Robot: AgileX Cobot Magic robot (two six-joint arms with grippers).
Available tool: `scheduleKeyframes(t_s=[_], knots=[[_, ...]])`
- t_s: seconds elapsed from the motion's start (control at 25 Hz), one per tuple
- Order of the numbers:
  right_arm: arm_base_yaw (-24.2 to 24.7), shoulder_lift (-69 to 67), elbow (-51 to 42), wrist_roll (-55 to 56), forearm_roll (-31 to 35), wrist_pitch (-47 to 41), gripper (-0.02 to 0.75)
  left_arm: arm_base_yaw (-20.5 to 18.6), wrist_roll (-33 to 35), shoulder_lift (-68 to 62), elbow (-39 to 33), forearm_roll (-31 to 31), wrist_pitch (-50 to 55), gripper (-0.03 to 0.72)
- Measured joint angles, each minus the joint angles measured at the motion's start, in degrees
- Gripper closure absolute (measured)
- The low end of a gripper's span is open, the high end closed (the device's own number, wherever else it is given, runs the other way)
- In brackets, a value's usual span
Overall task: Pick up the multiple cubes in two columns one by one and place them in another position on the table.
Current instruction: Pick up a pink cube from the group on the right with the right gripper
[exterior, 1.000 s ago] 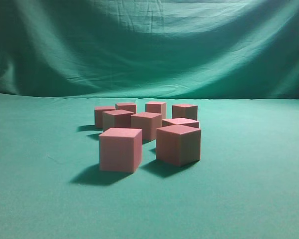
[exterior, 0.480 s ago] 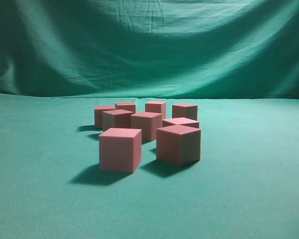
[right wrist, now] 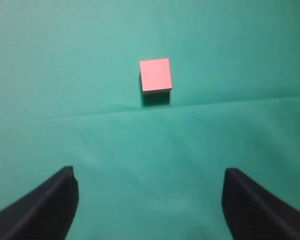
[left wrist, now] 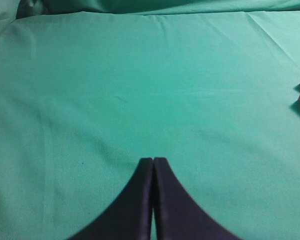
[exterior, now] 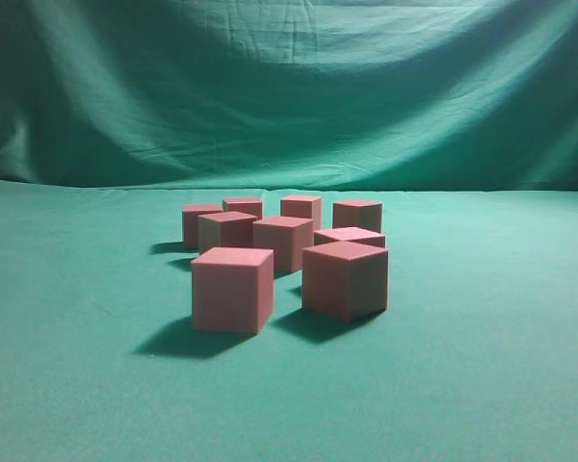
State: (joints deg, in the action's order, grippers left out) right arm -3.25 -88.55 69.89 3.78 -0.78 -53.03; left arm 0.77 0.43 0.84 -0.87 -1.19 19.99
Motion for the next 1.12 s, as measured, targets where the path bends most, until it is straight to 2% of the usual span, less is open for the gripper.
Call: scheduleKeyframes(t_s=[0.16, 0.2, 0.24, 0.6, 1.12], knots=[[1.99, -6.87, 0.15, -5.44, 3.35, 4.31, 0.162, 0.00, 0.00, 0.00, 0.00, 0.00, 0.00, 0.688], [1.98, -8.54, 0.37, -6.52, 3.44, 5.17, 0.211, 0.00, 0.00, 0.00, 0.00, 0.00, 0.00, 0.688], [2.00, -9.93, 1.02, -7.49, 3.57, 5.78, 0.219, 0.00, 0.00, 0.00, 0.00, 0.00, 0.00, 0.688], [2.10, -22.21, 10.09, -9.13, -0.08, 8.03, 0.213, 0.00, 0.00, 0.00, 0.00, 0.00, 0.00, 0.688], [2.10, -28.94, 11.60, -9.26, 0.48, 10.04, 0.213, 0.00, 0.00, 0.00, 0.00, 0.00, 0.00, 0.688]])
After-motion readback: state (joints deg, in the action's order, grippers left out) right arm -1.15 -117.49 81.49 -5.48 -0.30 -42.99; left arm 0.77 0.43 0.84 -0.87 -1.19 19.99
